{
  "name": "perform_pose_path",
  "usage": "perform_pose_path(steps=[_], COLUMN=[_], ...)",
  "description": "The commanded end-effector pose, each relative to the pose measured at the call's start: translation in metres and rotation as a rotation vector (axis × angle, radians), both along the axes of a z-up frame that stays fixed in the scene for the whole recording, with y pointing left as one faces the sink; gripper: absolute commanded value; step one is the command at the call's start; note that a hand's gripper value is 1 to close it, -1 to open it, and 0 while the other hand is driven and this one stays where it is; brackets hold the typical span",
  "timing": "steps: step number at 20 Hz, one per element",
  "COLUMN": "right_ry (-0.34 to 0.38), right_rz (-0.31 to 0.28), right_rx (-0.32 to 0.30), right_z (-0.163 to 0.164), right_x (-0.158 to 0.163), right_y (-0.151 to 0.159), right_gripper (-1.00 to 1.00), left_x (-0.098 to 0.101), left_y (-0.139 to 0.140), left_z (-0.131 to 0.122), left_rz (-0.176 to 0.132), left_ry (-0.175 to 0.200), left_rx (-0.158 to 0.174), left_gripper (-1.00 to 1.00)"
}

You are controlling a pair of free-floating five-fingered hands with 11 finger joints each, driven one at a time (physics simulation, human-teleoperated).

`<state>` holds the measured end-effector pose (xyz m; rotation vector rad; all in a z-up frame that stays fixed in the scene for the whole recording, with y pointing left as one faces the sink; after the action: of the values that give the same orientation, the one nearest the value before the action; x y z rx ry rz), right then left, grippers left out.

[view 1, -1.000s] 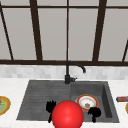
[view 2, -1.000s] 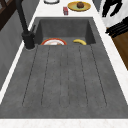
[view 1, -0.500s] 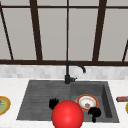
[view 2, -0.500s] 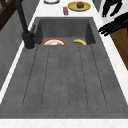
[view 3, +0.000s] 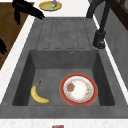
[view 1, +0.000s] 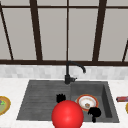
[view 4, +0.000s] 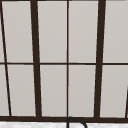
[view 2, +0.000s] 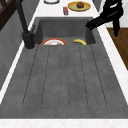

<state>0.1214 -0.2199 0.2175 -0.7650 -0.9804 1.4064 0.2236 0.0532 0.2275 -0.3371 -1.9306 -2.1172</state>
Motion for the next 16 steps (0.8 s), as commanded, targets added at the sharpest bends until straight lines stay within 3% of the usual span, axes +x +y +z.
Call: perform_pose_path(steps=[1, 8, 9, 10, 11, 14, 16], right_ry=[0.000, 0.000, 0.000, 0.000, 0.000, 0.000, 0.000], right_rz=[0.000, 0.000, 0.000, 0.000, 0.000, 0.000, 0.000], right_rx=[0.000, 0.000, 0.000, 0.000, 0.000, 0.000, 0.000], right_z=[0.000, 0.000, 0.000, 0.000, 0.000, 0.000, 0.000], right_x=[0.000, 0.000, 0.000, 0.000, 0.000, 0.000, 0.000], right_y=[0.000, 0.000, 0.000, 0.000, 0.000, 0.000, 0.000], right_gripper=[0.00, 0.00, 0.00, 0.00, 0.00, 0.00, 0.00], left_x=[0.000, 0.009, 0.009, 0.006, 0.007, 0.007, 0.007], left_y=[-0.024, -0.075, -0.081, -0.084, -0.090, -0.105, -0.117], left_z=[0.000, 0.000, 0.000, -0.001, -0.001, -0.001, 0.000], left_rz=[-0.064, -0.028, -0.040, -0.072, -0.080, -0.095, -0.089], left_ry=[0.000, 0.006, 0.001, 0.001, 0.000, 0.001, 0.015], left_rx=[0.000, -0.005, -0.005, -0.006, -0.007, -0.012, -0.015], left_gripper=[-1.00, -1.00, -1.00, -1.00, -1.00, -1.00, -1.00])
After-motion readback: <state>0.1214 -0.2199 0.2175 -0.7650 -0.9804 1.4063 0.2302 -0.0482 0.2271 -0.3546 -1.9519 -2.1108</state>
